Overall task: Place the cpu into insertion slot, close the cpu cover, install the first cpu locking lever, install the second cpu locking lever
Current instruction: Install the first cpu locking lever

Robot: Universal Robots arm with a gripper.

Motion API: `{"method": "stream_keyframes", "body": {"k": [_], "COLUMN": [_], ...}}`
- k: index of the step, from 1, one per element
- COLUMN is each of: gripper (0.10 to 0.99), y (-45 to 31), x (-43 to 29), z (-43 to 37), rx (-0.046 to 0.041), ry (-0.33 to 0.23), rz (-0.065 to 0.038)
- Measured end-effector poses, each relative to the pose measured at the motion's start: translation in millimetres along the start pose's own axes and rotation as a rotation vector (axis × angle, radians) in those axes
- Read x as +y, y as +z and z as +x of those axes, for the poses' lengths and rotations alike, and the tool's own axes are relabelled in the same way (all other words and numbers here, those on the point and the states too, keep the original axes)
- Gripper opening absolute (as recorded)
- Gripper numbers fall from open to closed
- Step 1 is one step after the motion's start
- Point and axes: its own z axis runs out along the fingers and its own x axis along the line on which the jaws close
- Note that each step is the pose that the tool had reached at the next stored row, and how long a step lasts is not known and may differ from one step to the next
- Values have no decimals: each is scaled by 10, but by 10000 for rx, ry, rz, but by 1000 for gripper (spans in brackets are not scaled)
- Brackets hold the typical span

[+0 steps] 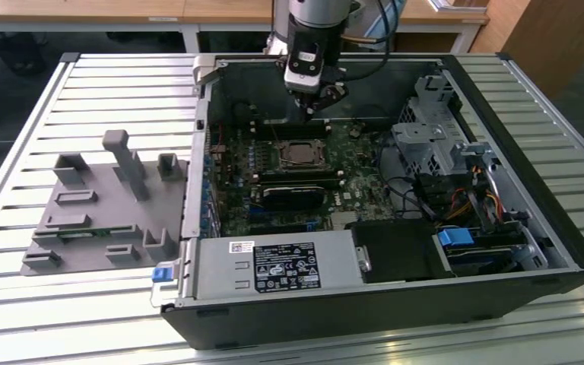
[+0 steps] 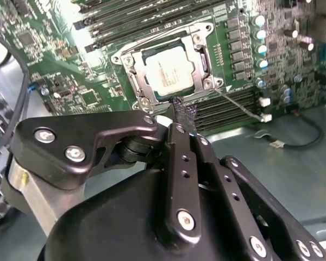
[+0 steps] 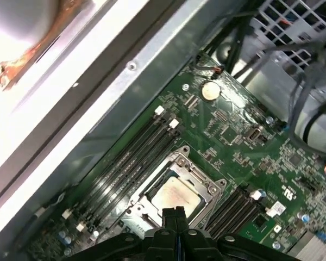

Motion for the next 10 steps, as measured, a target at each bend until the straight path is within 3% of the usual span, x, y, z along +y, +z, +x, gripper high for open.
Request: {"method": "stream_keyframes", "body": {"k": [10], "gripper": [106], "y": [2], "x": [0], "z": [0], "rx": [20], "ry": [-1377], "rz": [20]}}
